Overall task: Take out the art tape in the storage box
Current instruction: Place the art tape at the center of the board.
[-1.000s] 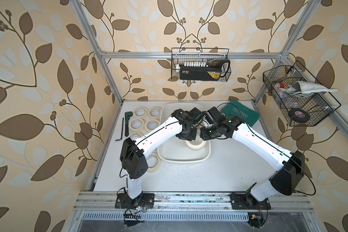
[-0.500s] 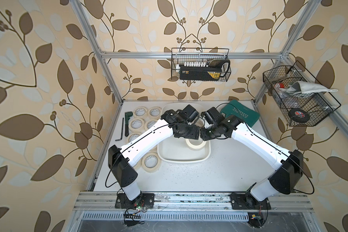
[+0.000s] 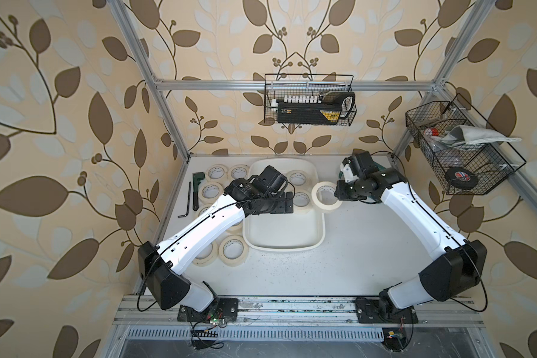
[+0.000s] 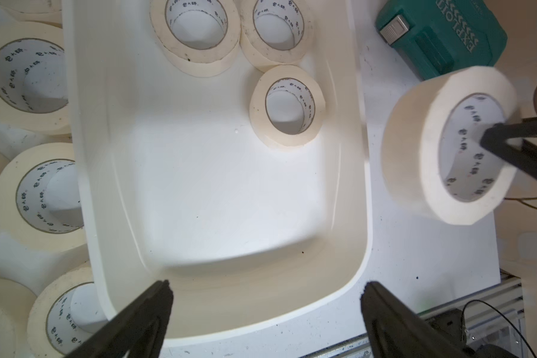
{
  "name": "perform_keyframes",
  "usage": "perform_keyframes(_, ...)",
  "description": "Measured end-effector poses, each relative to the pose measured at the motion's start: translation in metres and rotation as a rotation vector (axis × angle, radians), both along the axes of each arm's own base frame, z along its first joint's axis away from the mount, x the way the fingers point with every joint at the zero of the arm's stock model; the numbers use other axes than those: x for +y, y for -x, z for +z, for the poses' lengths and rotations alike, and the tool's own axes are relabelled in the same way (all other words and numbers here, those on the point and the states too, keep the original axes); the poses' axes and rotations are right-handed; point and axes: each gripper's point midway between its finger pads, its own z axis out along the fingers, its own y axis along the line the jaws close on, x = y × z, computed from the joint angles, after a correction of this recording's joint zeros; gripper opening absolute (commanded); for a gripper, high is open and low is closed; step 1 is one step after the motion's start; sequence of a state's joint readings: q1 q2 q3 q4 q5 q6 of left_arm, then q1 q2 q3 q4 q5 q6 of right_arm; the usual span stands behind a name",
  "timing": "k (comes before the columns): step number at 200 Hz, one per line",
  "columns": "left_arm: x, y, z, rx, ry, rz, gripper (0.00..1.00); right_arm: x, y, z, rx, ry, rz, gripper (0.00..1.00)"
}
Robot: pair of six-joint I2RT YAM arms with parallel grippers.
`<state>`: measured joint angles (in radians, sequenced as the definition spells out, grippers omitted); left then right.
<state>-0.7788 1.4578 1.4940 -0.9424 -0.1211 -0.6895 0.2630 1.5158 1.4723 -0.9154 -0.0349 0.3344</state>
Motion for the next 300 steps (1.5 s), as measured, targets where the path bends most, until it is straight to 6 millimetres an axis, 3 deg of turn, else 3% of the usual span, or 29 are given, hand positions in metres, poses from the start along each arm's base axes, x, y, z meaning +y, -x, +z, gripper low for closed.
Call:
perform_keyframes(30,0.009,0.001,-0.009,0.014,-0.007,0.026,0.99,-0.051,-0.021,-0.008,-0.022,-0.035,-0.141,0.0)
perform_keyframes(48,0.009,0.001,-0.012,0.017,-0.006,0.032,0.99,-0.065,-0.031,-0.021,-0.011,-0.033,-0.179,0.0)
perform_keyframes(72,0.011,0.0,-0.014,0.018,-0.004,0.04,0.99,-0.064,-0.048,-0.048,0.022,-0.035,-0.184,0.0)
perform_keyframes(121,0.014,-0.003,-0.015,0.021,-0.004,0.053,0.99,-0.059,-0.067,-0.124,0.161,-0.035,-0.193,0.0)
perform_keyframes(161,0.017,-0.004,-0.016,0.025,-0.006,0.061,0.99,-0.056,-0.078,-0.155,0.2,-0.047,-0.2,0.0)
perform_keyframes(226,0.018,-0.005,-0.017,0.033,-0.002,0.073,0.99,-0.055,-0.092,-0.173,0.208,-0.044,-0.201,0.0)
perform_keyframes(300,0.02,-0.006,-0.018,0.037,0.003,0.088,0.99,-0.056,-0.105,-0.175,0.191,-0.042,-0.206,0.3)
